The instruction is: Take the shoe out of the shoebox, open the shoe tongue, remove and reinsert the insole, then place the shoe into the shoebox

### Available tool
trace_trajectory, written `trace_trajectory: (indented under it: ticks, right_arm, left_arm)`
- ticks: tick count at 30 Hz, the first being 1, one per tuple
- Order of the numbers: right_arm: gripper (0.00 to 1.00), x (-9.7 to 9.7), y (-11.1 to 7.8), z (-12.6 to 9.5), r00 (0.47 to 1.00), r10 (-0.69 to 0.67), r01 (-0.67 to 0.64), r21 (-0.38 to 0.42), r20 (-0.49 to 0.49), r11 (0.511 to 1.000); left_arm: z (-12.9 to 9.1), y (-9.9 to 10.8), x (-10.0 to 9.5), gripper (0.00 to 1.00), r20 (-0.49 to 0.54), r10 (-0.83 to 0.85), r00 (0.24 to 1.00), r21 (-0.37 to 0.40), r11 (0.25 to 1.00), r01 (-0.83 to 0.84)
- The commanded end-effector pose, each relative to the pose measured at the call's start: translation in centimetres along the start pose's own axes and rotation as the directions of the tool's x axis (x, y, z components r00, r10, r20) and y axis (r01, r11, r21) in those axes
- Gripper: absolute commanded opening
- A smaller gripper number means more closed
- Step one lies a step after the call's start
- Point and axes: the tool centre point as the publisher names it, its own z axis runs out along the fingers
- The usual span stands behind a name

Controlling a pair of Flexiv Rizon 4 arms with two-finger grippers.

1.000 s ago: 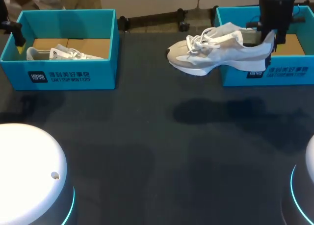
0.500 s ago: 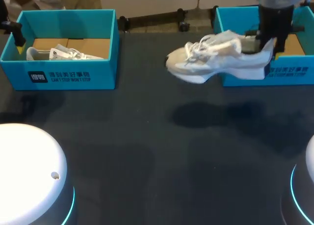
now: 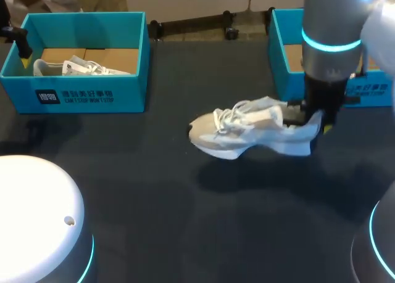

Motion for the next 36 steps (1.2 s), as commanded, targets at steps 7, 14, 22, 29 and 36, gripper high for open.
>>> trace_trajectory:
  ticks: [7,14,22,29,36]
  right_arm:
    - [0.0,0.2,-0.9,1.5,0.998,-0.01,0.01,-0.005,-0.059,1.0]
    - [0.0,0.2,-0.9,1.5,0.998,-0.01,0.01,-0.005,-0.059,1.0]
    - [0.0,2.1,-2.5,2.9,1.0,-0.027,0.027,0.021,0.0,0.999]
    - [0.0,3.3,-4.2,5.5,1.0,-0.029,0.029,0.037,0.0,0.999]
    - [0.0,4.2,-5.4,7.1,0.999,-0.033,0.034,0.049,-0.012,0.998]
  left_arm:
    - [0.0,-0.1,0.0,1.0,-0.002,0.001,1.0,-0.001,1.0,-0.001]
    - [0.0,-0.1,0.0,1.0,-0.002,0.001,1.0,-0.001,1.0,-0.001]
    - [0.0,-0.1,0.0,1.0,-0.002,0.001,1.0,-0.001,1.0,-0.001]
    - [0.0,-0.1,0.0,1.0,-0.002,0.001,1.0,-0.001,1.0,-0.001]
    - [0.0,-0.1,0.0,1.0,-0.002,0.001,1.0,-0.001,1.0,-0.001]
